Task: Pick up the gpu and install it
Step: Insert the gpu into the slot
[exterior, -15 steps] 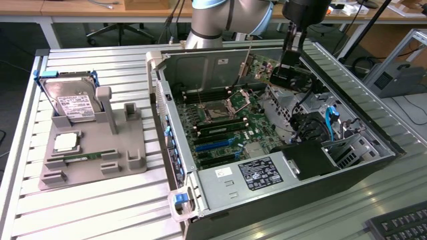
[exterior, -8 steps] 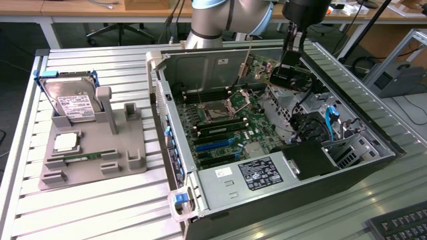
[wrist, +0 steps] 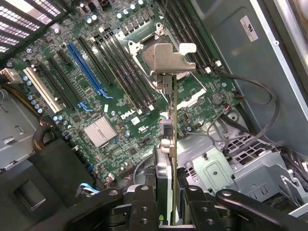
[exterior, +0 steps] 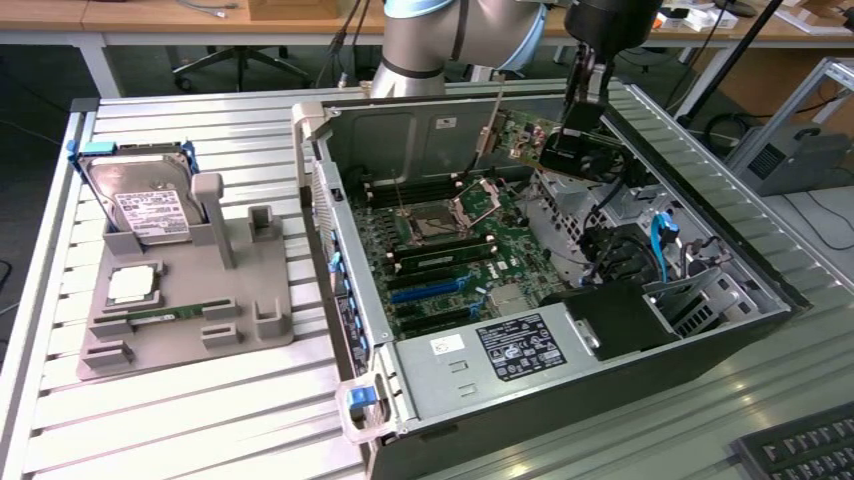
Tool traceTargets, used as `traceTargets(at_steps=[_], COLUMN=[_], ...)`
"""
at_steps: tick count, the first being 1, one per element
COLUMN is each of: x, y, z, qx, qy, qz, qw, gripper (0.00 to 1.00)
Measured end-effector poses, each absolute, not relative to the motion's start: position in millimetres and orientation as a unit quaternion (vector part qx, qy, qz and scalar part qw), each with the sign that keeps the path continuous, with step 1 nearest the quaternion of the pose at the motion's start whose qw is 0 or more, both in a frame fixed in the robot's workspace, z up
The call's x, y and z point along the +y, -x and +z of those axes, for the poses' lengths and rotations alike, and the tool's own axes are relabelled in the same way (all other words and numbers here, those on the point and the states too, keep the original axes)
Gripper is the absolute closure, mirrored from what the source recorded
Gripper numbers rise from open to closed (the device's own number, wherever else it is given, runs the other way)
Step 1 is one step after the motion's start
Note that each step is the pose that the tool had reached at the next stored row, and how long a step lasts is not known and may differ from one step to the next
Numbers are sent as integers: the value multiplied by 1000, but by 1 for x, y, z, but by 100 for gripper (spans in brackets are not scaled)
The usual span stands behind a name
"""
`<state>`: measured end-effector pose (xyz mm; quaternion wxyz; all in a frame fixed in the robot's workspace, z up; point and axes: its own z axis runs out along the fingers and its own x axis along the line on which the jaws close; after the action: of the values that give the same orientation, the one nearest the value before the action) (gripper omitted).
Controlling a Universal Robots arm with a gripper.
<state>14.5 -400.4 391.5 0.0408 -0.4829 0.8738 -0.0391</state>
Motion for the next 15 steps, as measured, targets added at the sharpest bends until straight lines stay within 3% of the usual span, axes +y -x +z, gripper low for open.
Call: traceTargets(at_steps=[15], x=[-400], y=[-14], z=[391], qx=[862], qy=[504], qz=[-38], qw=[42], gripper=[73])
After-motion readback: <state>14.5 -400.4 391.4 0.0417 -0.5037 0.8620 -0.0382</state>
